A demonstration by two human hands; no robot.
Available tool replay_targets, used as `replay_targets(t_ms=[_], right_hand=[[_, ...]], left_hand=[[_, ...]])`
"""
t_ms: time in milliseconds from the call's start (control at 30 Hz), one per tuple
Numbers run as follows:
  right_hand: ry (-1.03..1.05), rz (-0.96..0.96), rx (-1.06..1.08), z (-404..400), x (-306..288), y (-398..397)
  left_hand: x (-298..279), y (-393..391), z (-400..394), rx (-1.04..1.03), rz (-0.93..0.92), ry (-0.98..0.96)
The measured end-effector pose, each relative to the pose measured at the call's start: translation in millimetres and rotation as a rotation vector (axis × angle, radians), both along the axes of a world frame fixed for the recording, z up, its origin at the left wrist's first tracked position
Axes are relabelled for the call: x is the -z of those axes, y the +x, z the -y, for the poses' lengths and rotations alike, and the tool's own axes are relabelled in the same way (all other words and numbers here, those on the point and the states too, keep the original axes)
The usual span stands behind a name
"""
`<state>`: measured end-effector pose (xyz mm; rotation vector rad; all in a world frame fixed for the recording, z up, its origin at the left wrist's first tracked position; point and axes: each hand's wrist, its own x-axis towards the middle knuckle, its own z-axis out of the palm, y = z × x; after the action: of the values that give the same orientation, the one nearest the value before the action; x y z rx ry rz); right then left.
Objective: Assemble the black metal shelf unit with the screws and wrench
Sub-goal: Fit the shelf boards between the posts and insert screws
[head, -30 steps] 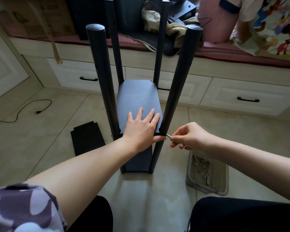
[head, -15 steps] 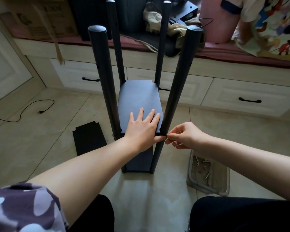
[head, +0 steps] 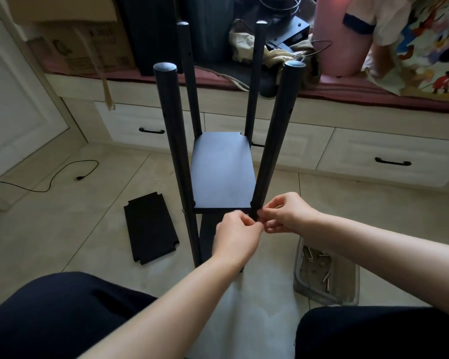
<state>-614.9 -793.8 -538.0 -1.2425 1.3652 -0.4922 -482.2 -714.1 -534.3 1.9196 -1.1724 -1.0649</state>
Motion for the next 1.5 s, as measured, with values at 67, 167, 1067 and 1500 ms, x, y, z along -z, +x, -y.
replay_targets(t_ms=[67, 167, 1067, 1500], right_hand=[[0.033, 0.018, 0.002, -1, -2, 0], [0.057, 0.043, -0.007, -3, -7, -2], [-0.201, -0.106, -0.064, -3, 0, -11], [-0.354, -0.230, -0.125, -5, -3, -11]], left_hand=[[13, -1, -1, -0.100, -0.256, 0.085], [29, 1, 2, -0.301, -0.546, 0.151], [69, 17, 38, -0.047, -0.925, -0.063], [79, 16, 38, -0.031, -0.936, -0.090]])
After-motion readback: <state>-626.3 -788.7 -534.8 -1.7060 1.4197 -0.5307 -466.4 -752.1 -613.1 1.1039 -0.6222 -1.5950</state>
